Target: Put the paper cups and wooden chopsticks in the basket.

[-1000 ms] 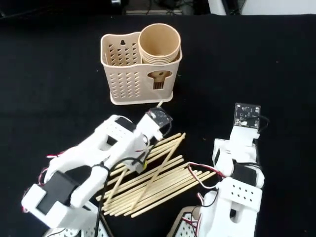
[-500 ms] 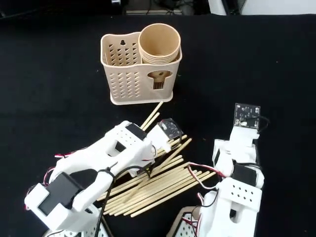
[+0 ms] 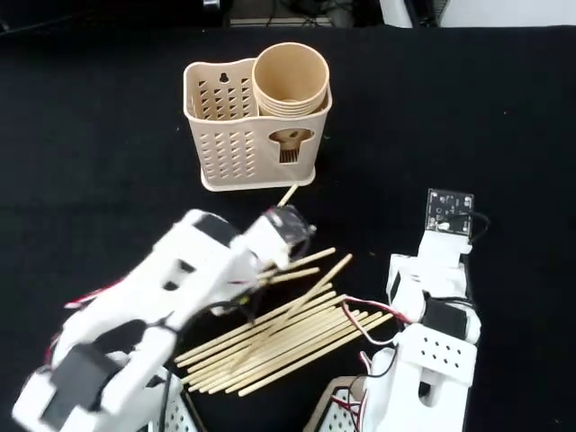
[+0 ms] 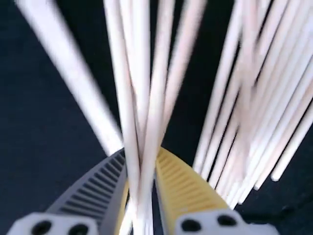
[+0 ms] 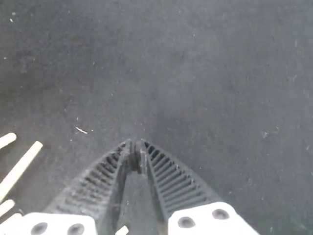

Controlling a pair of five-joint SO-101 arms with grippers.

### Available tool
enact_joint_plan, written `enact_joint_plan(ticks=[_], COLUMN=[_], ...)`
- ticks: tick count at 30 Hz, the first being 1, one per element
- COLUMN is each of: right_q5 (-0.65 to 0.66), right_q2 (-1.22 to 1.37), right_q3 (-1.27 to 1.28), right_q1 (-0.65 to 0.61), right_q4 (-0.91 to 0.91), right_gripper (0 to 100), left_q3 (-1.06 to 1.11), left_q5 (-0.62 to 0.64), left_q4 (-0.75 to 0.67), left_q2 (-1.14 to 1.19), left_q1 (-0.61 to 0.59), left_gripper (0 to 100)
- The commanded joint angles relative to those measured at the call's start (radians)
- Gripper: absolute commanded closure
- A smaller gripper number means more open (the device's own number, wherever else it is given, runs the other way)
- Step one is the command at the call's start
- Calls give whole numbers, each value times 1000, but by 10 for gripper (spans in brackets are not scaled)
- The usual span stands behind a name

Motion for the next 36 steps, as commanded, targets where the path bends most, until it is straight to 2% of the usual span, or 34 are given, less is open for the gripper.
enact_joint_plan(ticks=[1, 6, 12, 19, 29, 36], right_q5=[2, 2, 2, 2, 2, 2], right_q2=[-15, -15, -15, -15, -15, -15], right_q3=[-4, -4, -4, -2, -2, -2], right_q1=[9, 9, 9, 9, 9, 9], right_q4=[-23, -23, -23, -23, -23, -23], right_gripper=[983, 983, 983, 983, 983, 983], left_q3=[-1, 94, 220, 223, 226, 259], left_q5=[-52, -137, -239, -235, -239, -238], left_q4=[49, 34, -123, -144, -196, -276], left_q2=[-117, -161, -161, -170, -167, -161], left_q1=[-79, -101, -120, -189, -320, -341], left_gripper=[970, 970, 962, 745, 769, 769])
